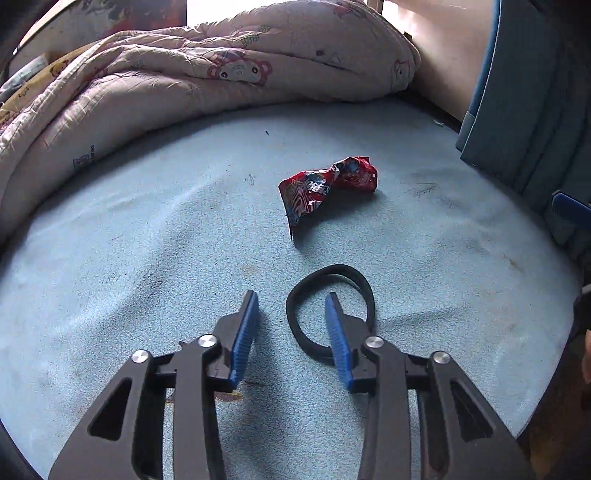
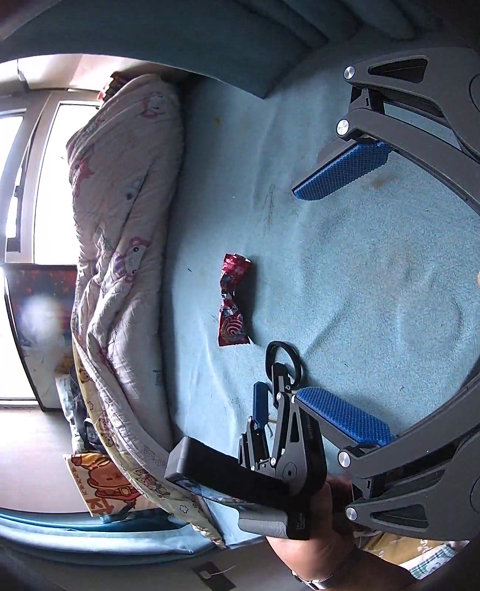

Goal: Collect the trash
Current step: 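Grasp the black hair tie with the left gripper while the right gripper grasps the red candy wrapper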

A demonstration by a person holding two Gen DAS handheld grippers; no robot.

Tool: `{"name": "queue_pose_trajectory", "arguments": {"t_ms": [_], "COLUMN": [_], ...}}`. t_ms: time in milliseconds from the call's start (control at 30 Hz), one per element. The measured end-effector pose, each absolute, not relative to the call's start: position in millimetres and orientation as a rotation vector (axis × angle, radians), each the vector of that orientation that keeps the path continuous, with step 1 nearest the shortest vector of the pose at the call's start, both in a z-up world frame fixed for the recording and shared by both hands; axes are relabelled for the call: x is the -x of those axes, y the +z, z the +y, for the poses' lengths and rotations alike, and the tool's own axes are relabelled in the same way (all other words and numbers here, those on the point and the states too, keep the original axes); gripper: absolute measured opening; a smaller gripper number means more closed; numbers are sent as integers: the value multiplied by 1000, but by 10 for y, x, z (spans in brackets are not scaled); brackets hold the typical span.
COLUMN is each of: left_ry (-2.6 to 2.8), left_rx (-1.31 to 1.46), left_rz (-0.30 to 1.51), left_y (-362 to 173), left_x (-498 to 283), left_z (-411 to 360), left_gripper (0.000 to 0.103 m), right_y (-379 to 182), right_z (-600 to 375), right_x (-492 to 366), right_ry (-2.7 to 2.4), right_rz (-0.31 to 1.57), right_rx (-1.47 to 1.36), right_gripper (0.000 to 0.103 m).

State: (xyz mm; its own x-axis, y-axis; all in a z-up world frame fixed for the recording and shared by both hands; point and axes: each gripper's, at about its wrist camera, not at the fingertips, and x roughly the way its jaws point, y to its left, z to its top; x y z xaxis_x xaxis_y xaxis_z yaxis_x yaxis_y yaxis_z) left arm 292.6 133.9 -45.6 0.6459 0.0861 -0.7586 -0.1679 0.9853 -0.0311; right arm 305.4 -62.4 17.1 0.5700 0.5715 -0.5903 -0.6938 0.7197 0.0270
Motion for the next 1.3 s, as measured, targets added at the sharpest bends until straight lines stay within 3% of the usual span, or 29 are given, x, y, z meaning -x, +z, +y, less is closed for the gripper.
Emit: {"name": "queue_pose_trajectory", "arguments": {"t_ms": [67, 533, 833, 1000, 1033, 1067, 1100, 1133, 1167, 1200, 1300], "left_ry": [108, 164, 161, 133, 131, 130, 128, 129, 131, 132, 129], "left_rx": [99, 183, 168, 222, 232, 235, 235, 232, 229, 226, 228], "left_rz": [852, 824, 802, 817, 810, 803, 801, 801, 799, 797, 792], "left_y": [-451, -397, -329, -457, -456, -454, -459, -465, -468, -463, -432], "left_x": [-2909, -2888, -2789, -2783, -2778, -2771, -2769, -2769, -2767, -2757, -2705], "left_z": [1317, 1838, 1979, 2001, 2013, 2014, 2007, 1996, 1984, 1980, 1957], "left_gripper": [3, 3, 3, 3, 3, 3, 3, 3, 3, 3, 3], "right_y": [166, -337, -332, -470, -473, -466, -455, -448, -443, -437, -419], "right_z": [-571, 264, 878, 968, 944, 915, 888, 867, 849, 829, 754], "right_x": [-3136, -4134, -4044, -4293, -4343, -4383, -4404, -4393, -4375, -4345, -4220], "right_ry": [744, 688, 777, 849, 861, 876, 906, 911, 891, 902, 898], "right_rz": [607, 772, 645, 742, 771, 796, 816, 815, 809, 814, 809], "right_rx": [219, 293, 637, 572, 542, 501, 456, 439, 443, 433, 422], "right_gripper": [98, 98, 98, 98, 95, 75, 49, 48, 39, 21, 18]}}
